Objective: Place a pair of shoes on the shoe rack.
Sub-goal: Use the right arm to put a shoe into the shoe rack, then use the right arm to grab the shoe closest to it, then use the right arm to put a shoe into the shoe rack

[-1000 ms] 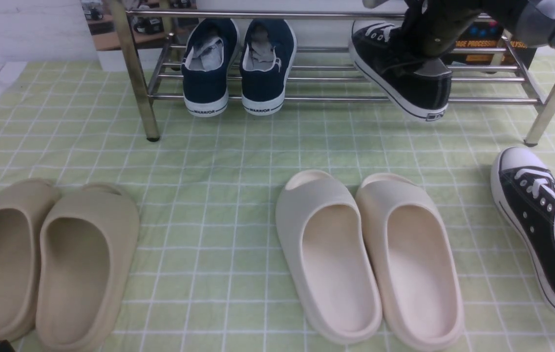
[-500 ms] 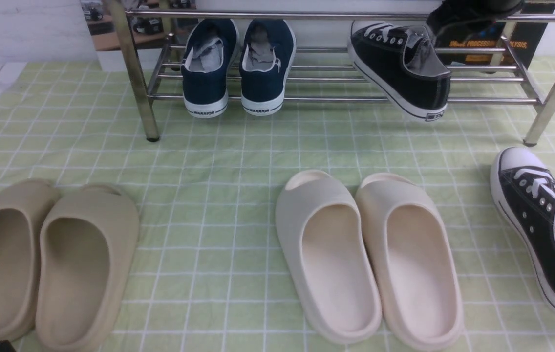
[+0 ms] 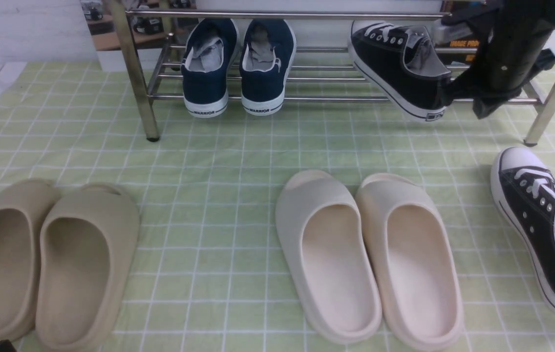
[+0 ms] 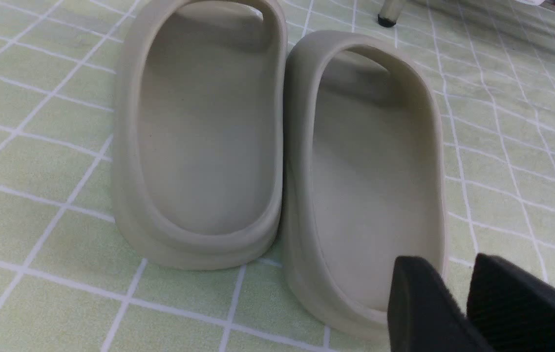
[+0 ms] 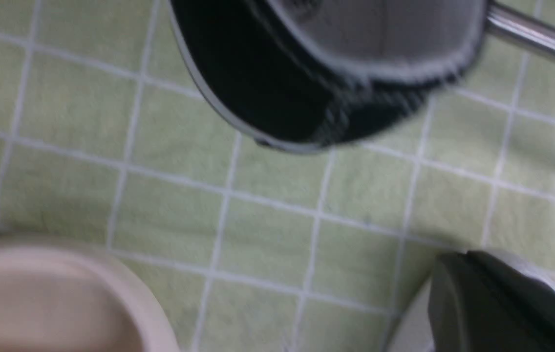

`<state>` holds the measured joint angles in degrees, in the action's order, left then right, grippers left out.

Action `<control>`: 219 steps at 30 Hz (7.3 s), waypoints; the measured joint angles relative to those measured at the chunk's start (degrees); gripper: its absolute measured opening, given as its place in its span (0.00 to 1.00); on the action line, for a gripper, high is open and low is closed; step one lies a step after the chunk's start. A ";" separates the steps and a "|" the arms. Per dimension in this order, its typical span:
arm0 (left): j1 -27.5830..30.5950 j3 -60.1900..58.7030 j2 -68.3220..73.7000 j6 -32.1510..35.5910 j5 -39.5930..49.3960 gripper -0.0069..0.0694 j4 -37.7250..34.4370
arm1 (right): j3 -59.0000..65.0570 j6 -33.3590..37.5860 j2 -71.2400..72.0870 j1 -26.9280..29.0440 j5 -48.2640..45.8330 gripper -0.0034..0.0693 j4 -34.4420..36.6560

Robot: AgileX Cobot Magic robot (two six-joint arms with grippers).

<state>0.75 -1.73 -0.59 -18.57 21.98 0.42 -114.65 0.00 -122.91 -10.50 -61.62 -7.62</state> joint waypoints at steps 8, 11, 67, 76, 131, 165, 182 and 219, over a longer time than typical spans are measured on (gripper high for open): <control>0.00 0.00 0.00 0.00 0.00 0.33 0.00 | 0.00 -0.85 -0.96 -3.02 6.69 0.04 2.63; 0.00 0.00 0.00 0.00 0.00 0.33 0.00 | 0.00 -0.85 -1.01 -3.91 6.94 0.04 2.68; 0.00 0.00 0.00 0.00 0.02 0.35 0.00 | 61.89 -5.73 32.03 0.76 14.24 0.31 -1.75; 0.00 0.00 0.00 0.00 0.02 0.35 0.00 | 57.65 -5.73 36.14 0.76 9.60 0.07 -1.96; 0.00 0.00 0.00 0.00 0.02 0.35 0.00 | 17.76 6.08 29.19 0.17 -11.22 0.07 7.62; 0.00 0.00 0.00 0.00 0.02 0.35 0.00 | 14.70 10.97 13.39 0.75 2.00 0.07 2.78; 0.00 0.00 0.00 0.00 0.02 0.35 0.00 | -14.11 11.15 -7.57 0.75 3.81 0.07 2.01; 0.02 0.00 0.00 0.00 0.02 0.36 0.00 | -12.90 9.74 4.45 2.14 -9.84 0.58 0.02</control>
<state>0.77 -1.73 -0.59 -18.57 21.99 0.42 -127.54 9.74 -118.46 -8.36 -71.46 -7.61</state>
